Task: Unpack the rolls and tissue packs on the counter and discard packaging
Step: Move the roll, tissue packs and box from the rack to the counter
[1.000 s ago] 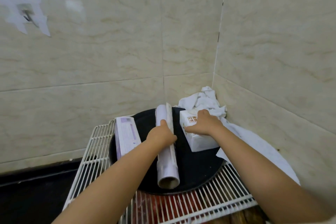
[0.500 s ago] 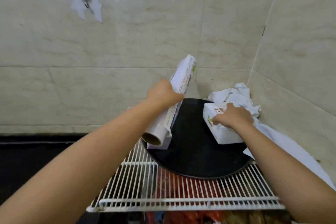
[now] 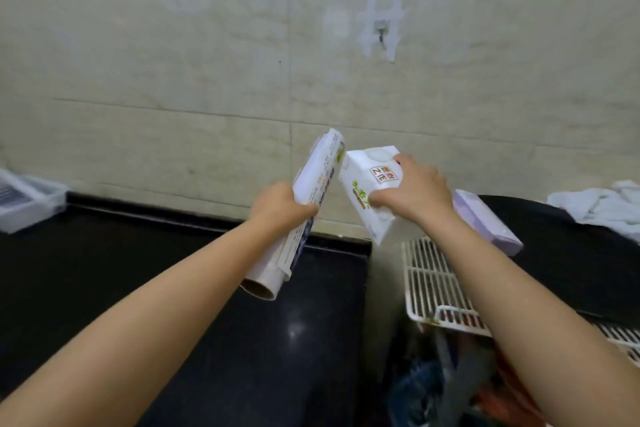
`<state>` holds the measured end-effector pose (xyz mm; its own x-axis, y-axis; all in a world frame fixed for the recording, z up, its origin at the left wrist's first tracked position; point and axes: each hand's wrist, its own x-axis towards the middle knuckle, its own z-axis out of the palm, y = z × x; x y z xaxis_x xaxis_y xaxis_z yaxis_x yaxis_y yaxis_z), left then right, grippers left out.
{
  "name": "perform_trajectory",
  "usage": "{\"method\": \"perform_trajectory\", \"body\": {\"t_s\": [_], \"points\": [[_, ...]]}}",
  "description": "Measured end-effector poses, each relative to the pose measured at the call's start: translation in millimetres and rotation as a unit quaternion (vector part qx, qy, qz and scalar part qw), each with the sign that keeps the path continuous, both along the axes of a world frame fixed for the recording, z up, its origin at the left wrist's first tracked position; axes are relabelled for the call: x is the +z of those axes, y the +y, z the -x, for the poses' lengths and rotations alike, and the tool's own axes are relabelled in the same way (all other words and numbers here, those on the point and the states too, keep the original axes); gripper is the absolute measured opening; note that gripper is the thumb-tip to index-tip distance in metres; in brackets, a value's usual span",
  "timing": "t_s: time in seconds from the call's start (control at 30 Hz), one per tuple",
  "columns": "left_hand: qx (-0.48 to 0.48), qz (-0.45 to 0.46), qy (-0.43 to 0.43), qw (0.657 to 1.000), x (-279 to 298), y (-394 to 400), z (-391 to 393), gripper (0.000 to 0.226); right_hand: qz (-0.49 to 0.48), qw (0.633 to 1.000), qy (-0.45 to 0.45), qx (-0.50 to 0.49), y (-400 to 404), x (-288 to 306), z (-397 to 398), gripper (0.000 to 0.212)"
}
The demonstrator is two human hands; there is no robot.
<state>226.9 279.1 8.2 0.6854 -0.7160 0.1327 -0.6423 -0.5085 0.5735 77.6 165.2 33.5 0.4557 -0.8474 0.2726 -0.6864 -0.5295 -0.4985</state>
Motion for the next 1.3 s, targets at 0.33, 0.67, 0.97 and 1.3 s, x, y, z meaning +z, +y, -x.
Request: {"method": "perform_trajectory", "body": {"t_s": [0.33,0.67,0.97,1.3], "points": [[0.125,-0.096,-0.044,0.987,-55.8,206.3,-153.4,0.026,-0.071,0.986,0.083,0.129,167.0,-64.8,-189.3,0.070],[0.160,-0.200,-0.012,0.967,-152.9,250.1,-251.1,0.025,-0.110,0.969,0.172,0.140,196.0,-186.6,-296.9,0.080],[0.116,-0.269,0.028,0.956,-216.7,180.5,-352.8,0.040,-0.146,0.969,0.196,0.033,135.9,-253.4,-364.1,0.080],[0.059,-0.270,0.055,0.959,-258.4,120.2,-405.7,0.045,-0.155,0.969,0.189,-0.041,111.6,-287.7,-424.3,0.081]]}}
